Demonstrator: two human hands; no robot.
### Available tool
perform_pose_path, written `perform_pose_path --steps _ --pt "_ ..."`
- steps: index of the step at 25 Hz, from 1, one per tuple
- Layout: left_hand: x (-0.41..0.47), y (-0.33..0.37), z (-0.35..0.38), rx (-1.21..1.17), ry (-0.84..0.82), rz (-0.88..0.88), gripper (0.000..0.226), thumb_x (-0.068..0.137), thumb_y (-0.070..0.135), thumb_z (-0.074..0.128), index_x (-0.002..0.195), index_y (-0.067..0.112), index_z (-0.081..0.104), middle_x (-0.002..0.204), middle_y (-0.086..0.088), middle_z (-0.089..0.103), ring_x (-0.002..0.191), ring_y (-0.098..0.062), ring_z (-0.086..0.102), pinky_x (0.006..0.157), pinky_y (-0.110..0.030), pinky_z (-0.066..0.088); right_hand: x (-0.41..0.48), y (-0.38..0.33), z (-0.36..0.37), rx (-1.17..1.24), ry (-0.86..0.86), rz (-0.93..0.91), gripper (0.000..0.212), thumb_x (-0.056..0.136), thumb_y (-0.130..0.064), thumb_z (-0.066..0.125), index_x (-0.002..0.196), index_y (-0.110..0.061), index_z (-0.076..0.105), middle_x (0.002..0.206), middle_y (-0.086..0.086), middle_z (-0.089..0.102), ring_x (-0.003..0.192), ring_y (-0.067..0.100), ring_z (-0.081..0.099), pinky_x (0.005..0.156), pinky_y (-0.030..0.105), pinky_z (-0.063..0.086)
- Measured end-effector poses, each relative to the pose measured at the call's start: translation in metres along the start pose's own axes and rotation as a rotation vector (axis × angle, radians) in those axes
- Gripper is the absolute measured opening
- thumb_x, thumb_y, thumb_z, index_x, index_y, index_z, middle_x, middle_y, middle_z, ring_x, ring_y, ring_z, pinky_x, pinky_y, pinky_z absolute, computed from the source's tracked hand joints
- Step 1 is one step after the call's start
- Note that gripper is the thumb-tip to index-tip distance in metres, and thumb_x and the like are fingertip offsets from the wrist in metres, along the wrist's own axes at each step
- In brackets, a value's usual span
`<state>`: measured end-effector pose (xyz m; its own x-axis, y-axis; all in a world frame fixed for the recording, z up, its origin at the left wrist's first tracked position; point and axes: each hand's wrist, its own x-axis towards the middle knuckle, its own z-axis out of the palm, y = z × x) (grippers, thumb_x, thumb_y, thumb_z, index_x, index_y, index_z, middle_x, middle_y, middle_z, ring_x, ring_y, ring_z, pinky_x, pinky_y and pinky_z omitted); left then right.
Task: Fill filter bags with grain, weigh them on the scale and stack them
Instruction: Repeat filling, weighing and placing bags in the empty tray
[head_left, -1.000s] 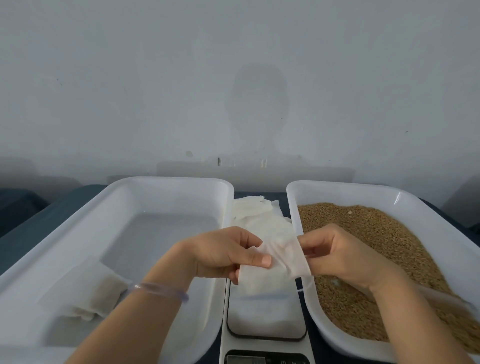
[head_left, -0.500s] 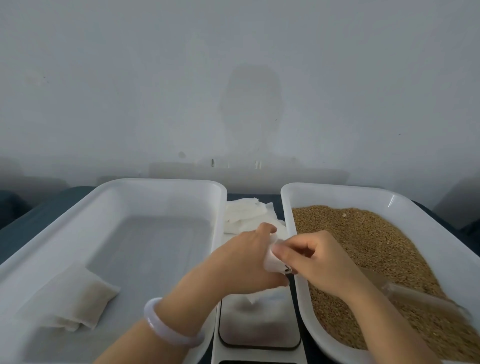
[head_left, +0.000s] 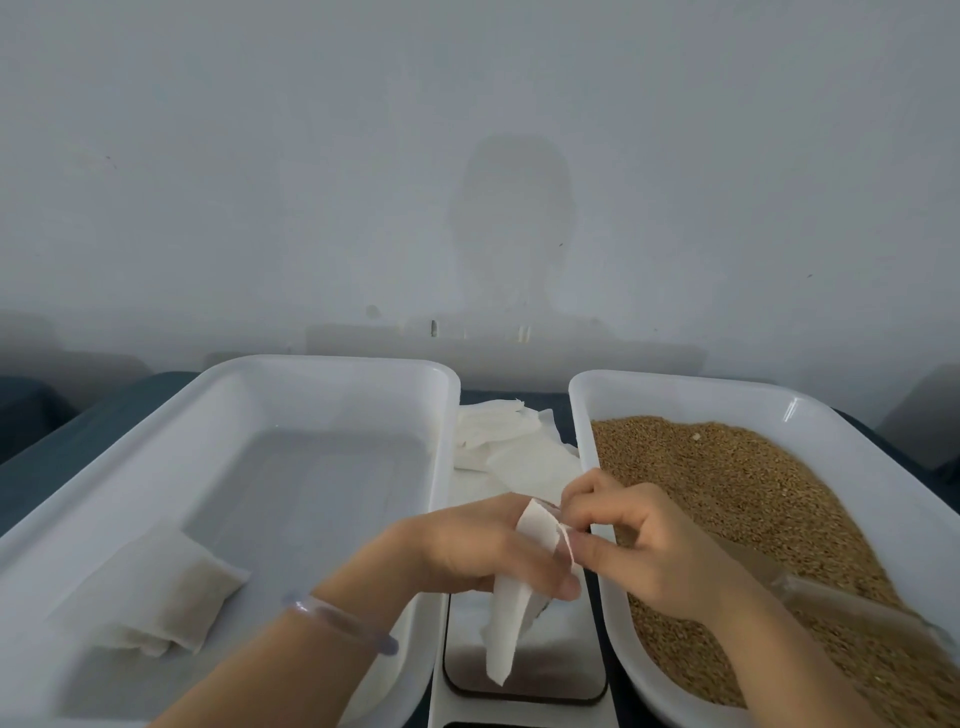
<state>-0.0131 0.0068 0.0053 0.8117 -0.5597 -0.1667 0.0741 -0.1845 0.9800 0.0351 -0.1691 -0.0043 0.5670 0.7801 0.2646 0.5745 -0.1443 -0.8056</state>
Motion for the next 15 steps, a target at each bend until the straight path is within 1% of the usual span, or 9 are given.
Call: perform_pose_path --steps 3,5,7,9,10,11,12,13,15 --pt "-0.0004 -0.0014 -0.0004 -0.034 0.03 -0.015 0.02 0.07 0.003 0.06 0.086 0.009 0.05 0.062 0.006 0.05 0.053 -0.005 0.052 0.053 -0.018 0.044 0.0006 0.0021 0.0003 0.032 0.075 0.027 0.019 0.087 -0.033 0.053 0.08 -0.022 0.067 0.081 -0.003 0.063 0.079 0.014 0.061 0.077 0.031 0.048" --pt "-0.001 -0.002 -0.0032 -0.049 0.062 -0.01 0.028 0.069 0.002 0.062 0.093 0.008 0.049 0.067 0.003 0.052 0.056 -0.007 0.054 0.055 -0.02 0.047 0.0004 0.0003 0.0005 0.046 0.124 -0.005 0.025 0.09 -0.036 0.05 0.085 -0.018 0.067 0.083 -0.002 0.065 0.079 0.015 0.063 0.075 0.028 0.05" --pt "-0.0015 -0.0025 -0.0065 -0.033 0.08 -0.004 0.029 0.068 0.003 0.066 0.094 0.01 0.052 0.074 0.0 0.056 0.065 -0.011 0.058 0.066 -0.026 0.051 0.0002 -0.0002 0.0014 0.004 0.161 -0.032 0.036 0.089 -0.045 0.047 0.092 -0.015 0.067 0.084 -0.003 0.066 0.08 0.014 0.064 0.074 0.029 0.051" --pt "-0.0009 -0.0034 -0.0084 -0.013 0.113 0.019 0.03 0.068 0.007 0.069 0.095 0.01 0.056 0.084 -0.004 0.058 0.078 -0.015 0.06 0.081 -0.032 0.049 0.0004 -0.0012 0.0016 -0.032 0.161 -0.031 0.044 0.087 -0.052 0.044 0.097 -0.015 0.067 0.085 -0.001 0.068 0.081 0.019 0.065 0.077 0.038 0.052" --pt "-0.0002 -0.0039 -0.0084 -0.028 0.127 0.033 0.03 0.068 0.01 0.07 0.096 0.009 0.058 0.088 -0.006 0.059 0.083 -0.017 0.06 0.085 -0.034 0.048 0.0008 -0.0013 0.0017 -0.046 0.152 -0.031 0.044 0.089 -0.051 0.044 0.096 -0.014 0.067 0.084 0.001 0.068 0.08 0.022 0.065 0.076 0.042 0.051" --pt "0.0006 -0.0049 -0.0082 -0.061 0.134 0.041 0.029 0.069 0.014 0.07 0.096 0.009 0.059 0.088 -0.007 0.06 0.083 -0.018 0.061 0.085 -0.034 0.049 0.0011 -0.0015 0.0022 -0.066 0.141 -0.038 0.042 0.091 -0.049 0.045 0.093 -0.012 0.066 0.082 0.001 0.066 0.078 0.023 0.064 0.074 0.043 0.051" --pt "0.0011 -0.005 -0.0078 -0.097 0.134 0.035 0.028 0.07 0.016 0.071 0.094 0.01 0.061 0.085 -0.006 0.062 0.081 -0.019 0.062 0.082 -0.033 0.051 0.0009 -0.0019 0.0027 -0.099 0.133 -0.053 0.04 0.092 -0.045 0.046 0.089 -0.011 0.066 0.079 0.0 0.064 0.076 0.02 0.062 0.071 0.04 0.05" --pt "0.0013 -0.0048 -0.0072 -0.119 0.128 0.019 0.025 0.07 0.017 0.071 0.092 0.01 0.061 0.08 -0.005 0.064 0.075 -0.018 0.064 0.078 -0.031 0.054 0.0009 -0.0023 0.003 -0.127 0.132 -0.07 0.036 0.092 -0.042 0.047 0.085 -0.012 0.066 0.078 -0.003 0.063 0.076 0.014 0.059 0.068 0.033 0.049" --pt "0.0008 -0.0041 -0.0064 -0.091 0.1 -0.026 0.022 0.071 0.012 0.069 0.091 0.009 0.06 0.073 -0.008 0.061 0.063 -0.015 0.063 0.067 -0.028 0.056 0.0 -0.0048 0.0029 -0.125 0.144 -0.079 0.019 0.092 -0.033 0.05 0.082 -0.031 0.066 0.084 -0.016 0.063 0.083 0.005 0.059 0.072 0.017 0.044"
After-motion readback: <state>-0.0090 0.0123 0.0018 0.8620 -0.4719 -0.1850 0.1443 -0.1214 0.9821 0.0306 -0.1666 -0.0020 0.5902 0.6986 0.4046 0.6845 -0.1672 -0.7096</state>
